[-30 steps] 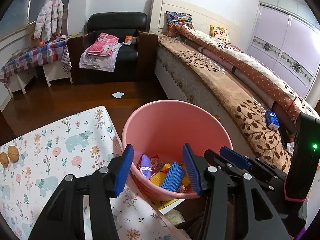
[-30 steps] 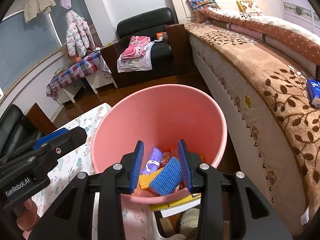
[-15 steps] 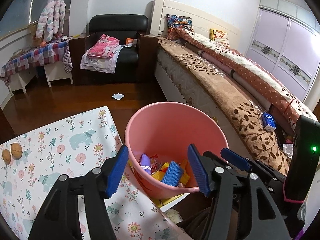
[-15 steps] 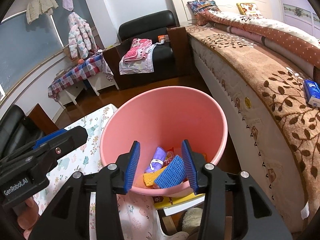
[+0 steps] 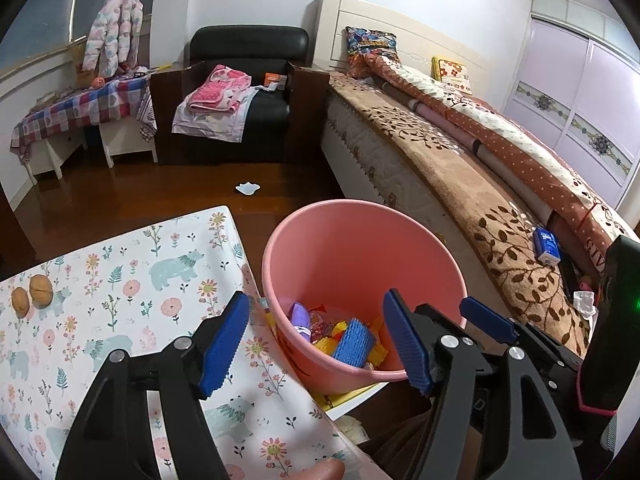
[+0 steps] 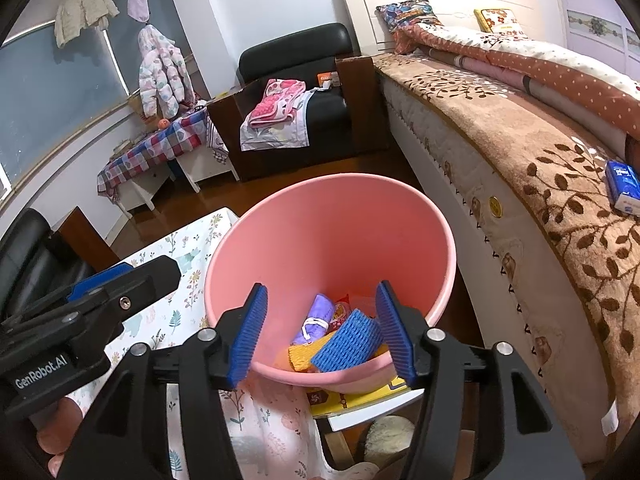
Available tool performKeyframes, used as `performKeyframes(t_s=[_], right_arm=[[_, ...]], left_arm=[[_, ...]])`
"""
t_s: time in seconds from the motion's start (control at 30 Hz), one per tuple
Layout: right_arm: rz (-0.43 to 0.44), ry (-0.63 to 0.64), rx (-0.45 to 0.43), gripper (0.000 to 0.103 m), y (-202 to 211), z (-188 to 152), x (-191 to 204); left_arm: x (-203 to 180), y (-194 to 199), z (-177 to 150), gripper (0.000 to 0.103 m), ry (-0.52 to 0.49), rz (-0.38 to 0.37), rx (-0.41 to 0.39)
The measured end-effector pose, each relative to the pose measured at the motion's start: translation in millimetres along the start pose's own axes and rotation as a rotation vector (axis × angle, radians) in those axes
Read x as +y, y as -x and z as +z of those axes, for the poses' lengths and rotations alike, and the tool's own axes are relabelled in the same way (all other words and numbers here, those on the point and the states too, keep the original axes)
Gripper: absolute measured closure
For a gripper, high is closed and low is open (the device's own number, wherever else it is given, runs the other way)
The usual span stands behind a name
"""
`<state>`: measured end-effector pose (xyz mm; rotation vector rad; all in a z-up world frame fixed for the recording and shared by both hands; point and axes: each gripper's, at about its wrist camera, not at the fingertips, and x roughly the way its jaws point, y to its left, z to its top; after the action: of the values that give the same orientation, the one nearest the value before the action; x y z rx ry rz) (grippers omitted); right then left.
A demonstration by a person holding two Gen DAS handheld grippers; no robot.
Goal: Collect trash
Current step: 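Withdraw both open grippers back from the bucket over the table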
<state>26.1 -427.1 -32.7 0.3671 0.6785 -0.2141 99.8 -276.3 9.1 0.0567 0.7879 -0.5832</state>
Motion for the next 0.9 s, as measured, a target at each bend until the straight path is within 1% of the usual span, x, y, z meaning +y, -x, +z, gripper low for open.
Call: performKeyframes(t_s=[0.33,0.6,0.9], right_arm=[[-0.010,0.013,-0.016,0.038,7.7,-1.2,7.1],[-0.033,0.018,-0.021,0.032,11.4,-1.4,11.7],[-0.051,0.030,-0.021,0.032,15.9,-2.0,16.2]], left_arm=[[0.2,6.9,-2.2,0.035,-0.005,0.026,-0.014],[5.7,11.7,-2.7,0.035,0.005,0.048,-0.023],[9.8,17.3,-4.1,0.035,0.006,0.065,-0.033]])
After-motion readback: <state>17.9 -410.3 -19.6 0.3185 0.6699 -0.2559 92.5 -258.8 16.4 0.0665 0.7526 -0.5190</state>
